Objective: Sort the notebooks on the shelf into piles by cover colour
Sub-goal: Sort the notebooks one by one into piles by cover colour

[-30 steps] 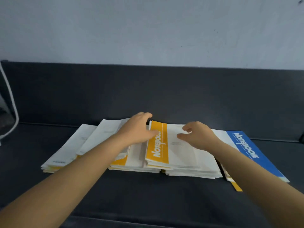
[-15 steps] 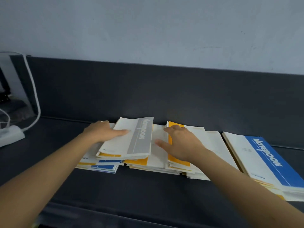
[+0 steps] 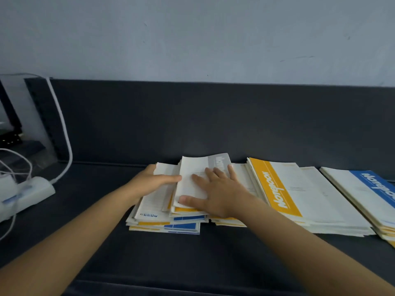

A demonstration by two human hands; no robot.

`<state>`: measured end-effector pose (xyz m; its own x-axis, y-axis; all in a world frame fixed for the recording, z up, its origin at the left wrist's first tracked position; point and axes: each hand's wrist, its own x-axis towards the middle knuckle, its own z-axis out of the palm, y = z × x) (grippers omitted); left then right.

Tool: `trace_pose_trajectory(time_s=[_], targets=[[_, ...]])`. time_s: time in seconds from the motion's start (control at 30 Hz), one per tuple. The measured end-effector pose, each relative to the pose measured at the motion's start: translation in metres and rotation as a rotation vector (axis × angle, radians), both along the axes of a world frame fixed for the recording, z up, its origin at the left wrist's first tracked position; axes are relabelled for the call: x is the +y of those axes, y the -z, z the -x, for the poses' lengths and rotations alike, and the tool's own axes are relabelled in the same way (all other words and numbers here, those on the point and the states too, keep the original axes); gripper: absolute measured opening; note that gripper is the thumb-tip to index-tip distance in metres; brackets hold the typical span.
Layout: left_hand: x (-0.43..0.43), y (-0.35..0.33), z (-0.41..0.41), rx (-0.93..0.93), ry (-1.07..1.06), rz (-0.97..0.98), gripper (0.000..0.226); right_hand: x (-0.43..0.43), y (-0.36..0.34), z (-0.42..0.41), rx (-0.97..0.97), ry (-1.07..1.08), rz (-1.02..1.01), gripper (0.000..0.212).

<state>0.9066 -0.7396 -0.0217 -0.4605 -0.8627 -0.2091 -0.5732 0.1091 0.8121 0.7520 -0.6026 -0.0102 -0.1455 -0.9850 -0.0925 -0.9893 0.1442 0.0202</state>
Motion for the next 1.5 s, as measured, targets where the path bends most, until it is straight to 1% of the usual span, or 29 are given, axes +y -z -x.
trace_pose_trajectory(time_s=[0.03,0.07,0.13,0.2,0.3,0.33,0.4,0.43,0.47,0.53,0.57,0.73,0.8,0.83,0.9,0.97,1.0,1.07,1.1,1.13,1.17,1.2,1.23,1.27,1.3,1.4,1.5], targets=[[-0.002,0.003,-0.002,0.058,0.012,-0.038,0.081,-0.001,0.002,-0.002,-0.005,0.006,-0.001,0.092],[-0.003,0.005,-0.002,0.118,0.029,-0.069,0.079,-0.002,0.004,-0.004,-0.008,0.012,0.000,0.092],[-0.001,0.012,0.003,0.233,0.006,-0.123,0.086,-0.003,0.005,-0.006,-0.011,0.014,-0.006,0.092],[0.004,0.017,0.012,0.306,-0.008,-0.127,0.085,-0.002,0.005,-0.006,-0.024,0.014,-0.018,0.095],[0.013,0.021,0.027,0.338,0.017,-0.162,0.077,0.003,0.003,0.002,-0.040,0.020,-0.019,0.105],[0.018,0.020,0.031,0.350,0.024,-0.167,0.069,0.005,0.003,0.007,-0.049,0.024,-0.014,0.109],[0.029,0.018,0.041,0.352,0.018,-0.148,0.044,0.012,0.002,0.017,-0.056,0.028,-0.018,0.114],[0.034,0.019,0.047,0.350,0.024,-0.139,0.035,0.016,0.002,0.023,-0.055,0.031,-0.025,0.115],[0.039,0.018,0.054,0.361,0.031,-0.140,0.033,0.021,0.002,0.028,-0.053,0.035,-0.033,0.114],[0.047,0.020,0.067,0.361,0.034,-0.121,0.036,0.029,0.001,0.039,-0.046,0.049,-0.047,0.114],[0.050,0.022,0.074,0.345,0.028,-0.114,0.042,0.032,0.000,0.045,-0.042,0.054,-0.055,0.115],[0.060,0.027,0.103,0.210,0.041,-0.053,0.089,0.047,-0.001,0.067,-0.051,0.061,-0.062,0.125],[0.059,0.023,0.109,0.149,0.057,-0.032,0.108,0.048,-0.002,0.071,-0.095,0.053,-0.056,0.124],[0.062,0.018,0.110,0.128,0.054,-0.030,0.113,0.047,-0.004,0.074,-0.127,0.059,-0.048,0.121],[0.066,0.010,0.111,0.136,0.048,-0.062,0.113,0.046,-0.011,0.081,-0.201,0.096,-0.026,0.114],[0.070,0.007,0.111,0.150,0.055,-0.101,0.112,0.046,-0.016,0.092,-0.302,0.149,0.001,0.114],[0.072,0.007,0.112,0.135,0.056,-0.091,0.115,0.046,-0.016,0.098,-0.368,0.175,0.024,0.112],[0.074,0.008,0.113,0.136,0.038,-0.075,0.123,0.045,-0.013,0.105,-0.452,0.197,0.083,0.100],[0.076,0.006,0.113,0.146,0.027,-0.093,0.119,0.044,-0.010,0.107,-0.449,0.195,0.106,0.090],[0.076,0.007,0.114,0.141,0.014,-0.116,0.105,0.043,-0.007,0.110,-0.421,0.190,0.118,0.079],[0.077,0.007,0.116,0.158,0.003,-0.133,0.086,0.042,-0.006,0.114,-0.381,0.180,0.117,0.070],[0.078,0.006,0.119,0.168,-0.012,-0.138,0.065,0.041,-0.006,0.118,-0.347,0.171,0.107,0.065],[0.081,0.005,0.123,0.173,-0.016,-0.147,0.052,0.041,-0.008,0.123,-0.331,0.168,0.088,0.063],[0.084,0.004,0.127,0.183,0.000,-0.159,0.052,0.042,-0.010,0.127,-0.334,0.178,0.067,0.063],[0.089,0.003,0.133,0.190,0.011,-0.169,0.058,0.043,-0.012,0.132,-0.345,0.199,0.049,0.065],[0.099,0.007,0.153,0.212,0.038,-0.172,0.084,0.048,-0.014,0.146,-0.333,0.279,0.013,0.077],[0.112,0.010,0.171,0.231,0.058,-0.156,0.087,0.049,-0.010,0.160,-0.275,0.376,-0.009,0.089]])
